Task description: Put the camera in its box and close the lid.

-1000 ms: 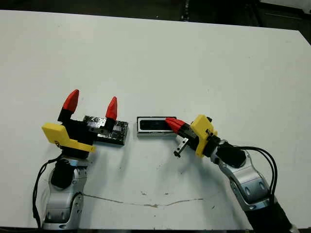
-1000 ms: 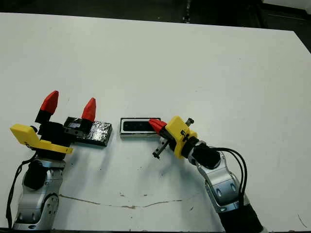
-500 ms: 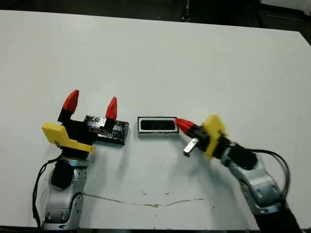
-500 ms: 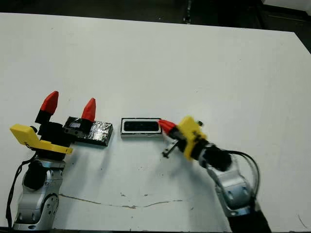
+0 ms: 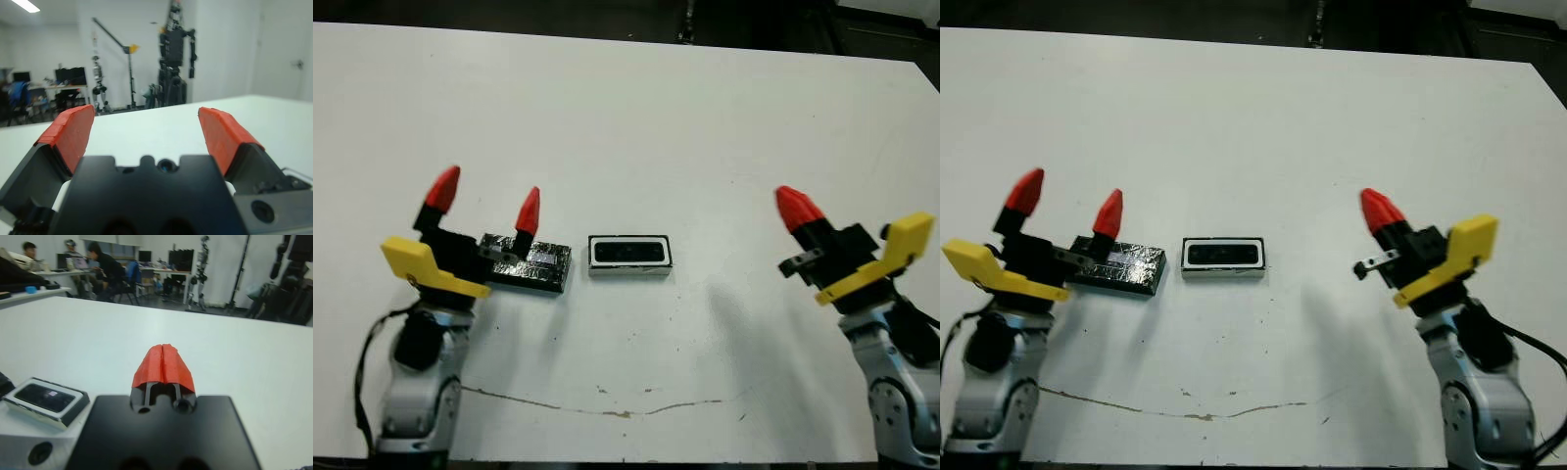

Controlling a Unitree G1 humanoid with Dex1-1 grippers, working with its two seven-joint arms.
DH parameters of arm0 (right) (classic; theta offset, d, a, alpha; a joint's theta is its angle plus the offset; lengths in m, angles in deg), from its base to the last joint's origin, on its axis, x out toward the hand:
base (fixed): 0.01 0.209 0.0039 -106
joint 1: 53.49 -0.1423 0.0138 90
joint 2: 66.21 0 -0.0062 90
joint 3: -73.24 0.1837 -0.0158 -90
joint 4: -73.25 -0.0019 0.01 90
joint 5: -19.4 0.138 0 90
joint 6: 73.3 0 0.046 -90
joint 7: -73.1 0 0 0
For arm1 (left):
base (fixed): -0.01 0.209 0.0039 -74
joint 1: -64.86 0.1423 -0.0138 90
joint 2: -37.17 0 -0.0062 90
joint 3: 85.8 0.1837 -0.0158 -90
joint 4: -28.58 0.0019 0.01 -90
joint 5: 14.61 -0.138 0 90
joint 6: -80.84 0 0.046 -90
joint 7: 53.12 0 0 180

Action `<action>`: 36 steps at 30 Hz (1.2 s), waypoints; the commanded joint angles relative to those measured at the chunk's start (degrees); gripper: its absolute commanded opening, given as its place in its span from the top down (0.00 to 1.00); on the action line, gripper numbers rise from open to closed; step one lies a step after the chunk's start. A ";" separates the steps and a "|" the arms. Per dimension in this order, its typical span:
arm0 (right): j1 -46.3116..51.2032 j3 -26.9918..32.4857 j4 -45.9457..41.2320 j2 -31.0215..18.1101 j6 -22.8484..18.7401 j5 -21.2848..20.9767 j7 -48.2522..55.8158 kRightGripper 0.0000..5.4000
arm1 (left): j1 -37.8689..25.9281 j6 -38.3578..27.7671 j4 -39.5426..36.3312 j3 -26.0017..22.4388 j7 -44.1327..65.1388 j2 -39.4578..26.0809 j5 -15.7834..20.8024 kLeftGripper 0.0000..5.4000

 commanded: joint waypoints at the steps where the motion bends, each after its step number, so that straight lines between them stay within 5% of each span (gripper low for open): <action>1: 1.16 0.34 1.12 -0.05 0.16 -0.68 -1.29 1.00 | -3.73 4.27 0.74 -1.91 7.24 -8.06 2.94 0.00; 5: 0.39 -0.02 3.61 0.13 0.99 -0.95 -1.30 1.00 | -10.23 11.03 4.74 -2.20 21.35 -19.94 7.19 0.00; 11: -0.24 -0.93 5.40 -0.02 1.18 -0.78 -0.84 1.00 | -22.84 14.29 16.81 1.73 39.73 -29.23 6.83 0.00; 21: -0.30 -1.87 5.75 -0.09 -0.11 -0.23 -1.25 1.00 | -40.00 11.97 37.46 11.87 69.18 -30.07 4.68 0.00; 31: -0.41 -2.41 5.83 -0.51 -1.63 -0.48 -1.42 1.00 | -38.94 5.65 40.60 19.98 71.16 -30.89 17.06 0.00; 36: -0.24 -2.58 5.53 -0.50 -2.84 -0.38 -1.57 1.00 | -38.68 5.22 40.20 23.60 71.16 -32.25 17.34 0.00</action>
